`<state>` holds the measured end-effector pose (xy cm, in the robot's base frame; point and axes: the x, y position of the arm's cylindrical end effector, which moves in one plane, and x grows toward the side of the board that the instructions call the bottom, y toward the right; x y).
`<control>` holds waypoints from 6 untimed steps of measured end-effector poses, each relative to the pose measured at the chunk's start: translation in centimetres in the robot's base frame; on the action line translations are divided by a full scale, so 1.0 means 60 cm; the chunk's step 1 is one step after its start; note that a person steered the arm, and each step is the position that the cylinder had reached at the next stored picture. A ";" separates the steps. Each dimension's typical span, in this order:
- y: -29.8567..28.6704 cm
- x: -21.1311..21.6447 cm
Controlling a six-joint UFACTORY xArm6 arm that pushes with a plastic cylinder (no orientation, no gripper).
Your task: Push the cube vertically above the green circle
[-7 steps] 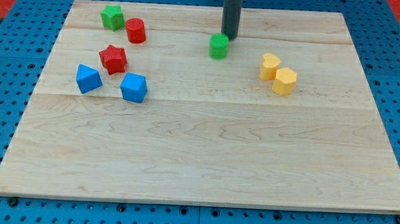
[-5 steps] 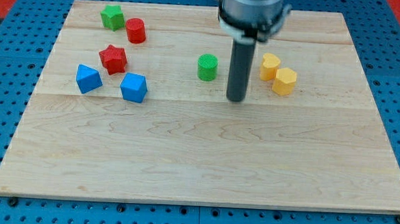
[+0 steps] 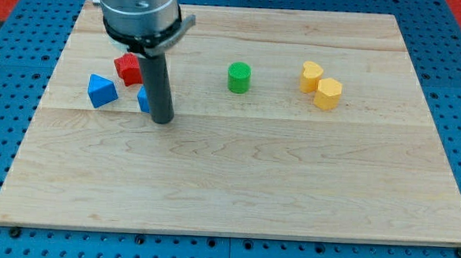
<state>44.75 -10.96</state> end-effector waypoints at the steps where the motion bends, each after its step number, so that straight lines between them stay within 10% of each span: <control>1: -0.082 0.038; 6: 0.089 -0.138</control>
<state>36.45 -5.59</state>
